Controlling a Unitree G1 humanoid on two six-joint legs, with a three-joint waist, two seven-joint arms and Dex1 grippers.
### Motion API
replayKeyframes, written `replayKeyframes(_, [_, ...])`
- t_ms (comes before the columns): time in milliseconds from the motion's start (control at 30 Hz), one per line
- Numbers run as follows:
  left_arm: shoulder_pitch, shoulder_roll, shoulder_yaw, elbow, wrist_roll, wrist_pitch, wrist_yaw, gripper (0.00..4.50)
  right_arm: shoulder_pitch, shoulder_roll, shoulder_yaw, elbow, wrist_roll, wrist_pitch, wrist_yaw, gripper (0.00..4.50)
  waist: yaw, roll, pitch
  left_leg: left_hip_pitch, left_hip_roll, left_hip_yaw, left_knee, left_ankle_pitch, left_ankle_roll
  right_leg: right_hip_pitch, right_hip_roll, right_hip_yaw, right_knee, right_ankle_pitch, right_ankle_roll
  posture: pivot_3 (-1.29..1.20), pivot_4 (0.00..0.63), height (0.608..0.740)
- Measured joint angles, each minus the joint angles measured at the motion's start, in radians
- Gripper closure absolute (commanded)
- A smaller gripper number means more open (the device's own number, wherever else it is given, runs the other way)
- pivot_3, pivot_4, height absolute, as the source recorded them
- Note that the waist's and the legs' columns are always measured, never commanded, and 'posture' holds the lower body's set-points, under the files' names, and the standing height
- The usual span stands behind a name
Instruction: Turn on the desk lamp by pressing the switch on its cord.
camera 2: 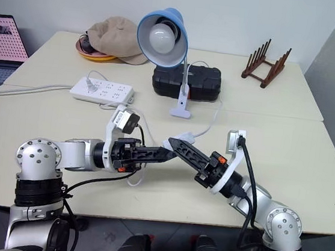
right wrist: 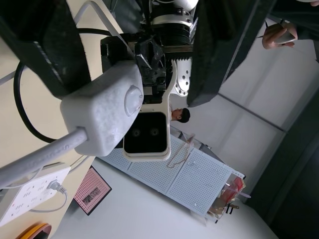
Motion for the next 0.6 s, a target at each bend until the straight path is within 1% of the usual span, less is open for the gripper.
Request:
replayKeyframes(100, [0.0, 0.0, -0.004, 0.0, -0.016, -0.009, 0.003, 4.19, 0.0, -0.003, 0.0, 0.006, -0.001, 0.0, 0.001, 3.14, 0.0, 0.0, 0.0, 0.0, 0.0, 0.0, 0.0, 0.0, 0.0, 0.0, 0.0, 0.0, 0.0, 0.0, -0.001, 0.0, 0.15, 0.74])
replayKeyframes(167, [0.0, 0.0, -0.008, 0.0, -0.023, -0.015, 0.006, 4.19, 0.0, -0.006, 0.004, 0.012, -0.001, 0.002, 0.004, 3.73, 0.0, 0.0, 0.0, 0.0, 0.0, 0.0, 0.0, 0.0, 0.0, 0.0, 0.0, 0.0, 0.0, -0.002, -0.004, 0.0, 0.15, 0.74])
replayKeyframes(233, [0.0, 0.002, -0.012, 0.001, -0.031, -0.018, 0.012, 4.19, 0.0, -0.007, 0.005, 0.012, 0.001, 0.0, 0.016, 4.05, 0.0, 0.0, 0.0, 0.0, 0.0, 0.0, 0.0, 0.0, 0.0, 0.0, 0.0, 0.0, 0.0, -0.002, -0.004, 0.0, 0.15, 0.74])
replayKeyframes(567, [0.005, 0.013, -0.031, 0.001, -0.054, -0.039, 0.021, 4.19, 0.0, -0.018, 0.005, 0.013, -0.002, -0.002, 0.033, 4.05, 0.001, 0.0, 0.0, 0.0, 0.0, 0.0, 0.0, 0.0, 0.0, -0.001, 0.0, 0.0, 0.0, -0.003, -0.005, 0.0, 0.15, 0.74])
replayKeyframes(600, [0.005, 0.017, -0.034, 0.001, -0.054, -0.039, 0.02, 4.19, 0.0, -0.02, 0.007, 0.013, -0.003, -0.002, 0.036, 3.35, 0.0, 0.0, 0.0, 0.0, 0.0, 0.0, 0.0, 0.0, 0.0, -0.001, 0.0, 0.0, 0.0, -0.003, -0.005, 0.0, 0.15, 0.74])
